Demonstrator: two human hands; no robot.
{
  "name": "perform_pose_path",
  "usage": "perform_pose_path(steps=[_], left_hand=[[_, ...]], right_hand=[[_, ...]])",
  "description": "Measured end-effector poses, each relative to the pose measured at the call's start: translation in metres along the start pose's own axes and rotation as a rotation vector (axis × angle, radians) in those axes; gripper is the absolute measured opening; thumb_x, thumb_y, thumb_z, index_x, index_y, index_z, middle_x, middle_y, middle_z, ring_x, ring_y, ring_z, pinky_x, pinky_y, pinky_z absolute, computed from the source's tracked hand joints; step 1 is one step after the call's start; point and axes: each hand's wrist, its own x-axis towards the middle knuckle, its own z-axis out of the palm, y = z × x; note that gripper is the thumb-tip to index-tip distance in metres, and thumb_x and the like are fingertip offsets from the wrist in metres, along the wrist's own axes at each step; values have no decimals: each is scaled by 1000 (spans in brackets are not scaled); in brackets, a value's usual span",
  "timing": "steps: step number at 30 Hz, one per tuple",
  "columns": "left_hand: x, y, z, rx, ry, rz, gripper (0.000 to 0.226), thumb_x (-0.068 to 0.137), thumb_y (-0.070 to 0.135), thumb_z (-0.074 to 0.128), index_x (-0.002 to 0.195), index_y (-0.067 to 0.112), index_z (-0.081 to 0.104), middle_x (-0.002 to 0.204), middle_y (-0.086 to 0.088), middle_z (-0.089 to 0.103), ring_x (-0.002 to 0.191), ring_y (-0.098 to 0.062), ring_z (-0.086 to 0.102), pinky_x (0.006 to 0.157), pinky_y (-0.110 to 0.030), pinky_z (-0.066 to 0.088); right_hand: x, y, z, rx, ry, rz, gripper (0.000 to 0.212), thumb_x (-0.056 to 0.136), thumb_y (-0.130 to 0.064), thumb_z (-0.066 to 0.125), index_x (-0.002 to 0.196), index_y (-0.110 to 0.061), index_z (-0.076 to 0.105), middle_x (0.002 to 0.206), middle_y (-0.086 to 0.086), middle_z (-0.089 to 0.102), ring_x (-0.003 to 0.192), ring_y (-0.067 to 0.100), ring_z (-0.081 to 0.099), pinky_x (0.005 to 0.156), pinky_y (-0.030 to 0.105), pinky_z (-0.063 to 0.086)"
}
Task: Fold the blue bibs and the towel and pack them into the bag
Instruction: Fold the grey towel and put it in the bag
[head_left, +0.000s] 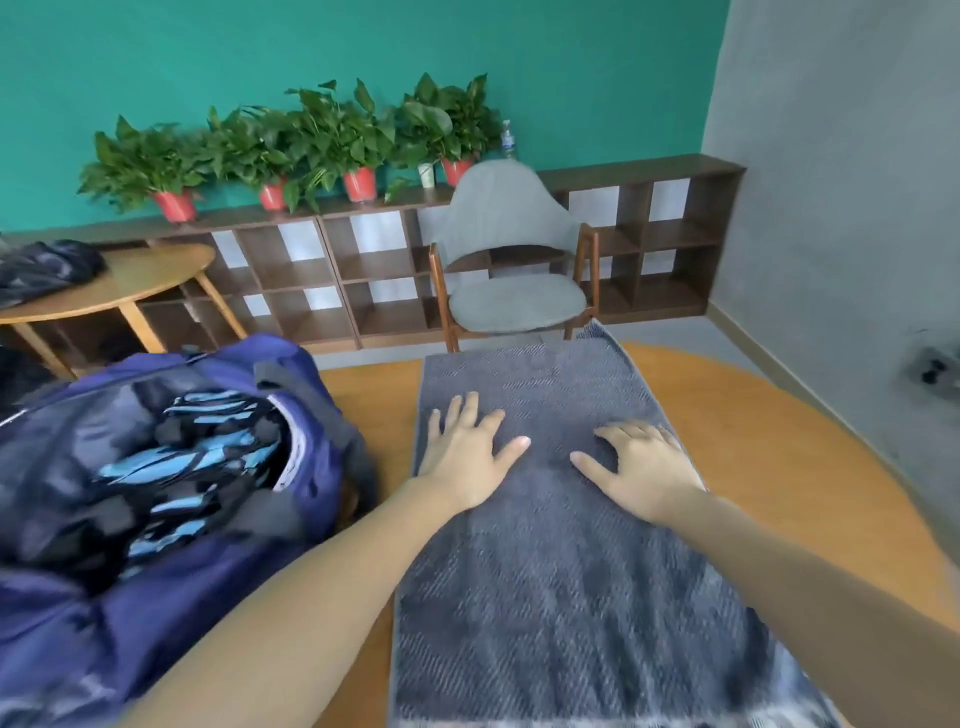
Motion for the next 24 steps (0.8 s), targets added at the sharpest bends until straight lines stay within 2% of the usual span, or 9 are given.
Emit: perform_pose_path(steps=[3,10,16,19,21,24], left_hand=[[-65,18,1,-44,-21,76,73,100,70,26,159,28,27,170,-9,0,157,-26,-7,126,-51,-4],[-185,48,12,-90,-22,205,67,102,65,35,159,30,28,170,-5,9,157,-21,0,127,-47,-1],[-253,61,26,-208,69,290,61,98,58,53,151,28,46,163,-4,34,152,-20,24,124,-43,20],[-277,63,36,-208,122,318,59,95,61,57,143,28,56,152,-2,50,143,-19,40,118,-45,33],[-289,61,41,-222,158,350,54,93,62,59,135,29,63,138,4,61,132,-17,49,110,-44,41],[-302,56,43,-259,207,356,45,88,59,68,122,30,72,116,7,66,115,-13,51,101,-40,46]], right_hand=[[-64,-10,-9,58,-21,-17,73,94,-73,37,147,-24,48,155,-3,43,148,20,28,123,42,19],[-179,-21,-11,167,16,-89,69,95,-70,42,145,-24,50,152,-5,45,144,18,34,119,42,29],[-250,-27,-3,236,70,-207,63,91,-65,54,135,-21,61,142,-3,56,133,17,47,111,31,36],[-277,-25,2,271,83,-255,52,92,-57,62,130,-21,64,135,-5,60,125,14,53,106,27,41],[-290,-23,4,294,100,-281,44,90,-55,67,123,-25,68,128,-8,63,121,13,55,104,28,43],[-301,-20,9,334,83,-303,45,83,-53,76,121,-29,69,128,-9,63,122,11,54,107,29,41]])
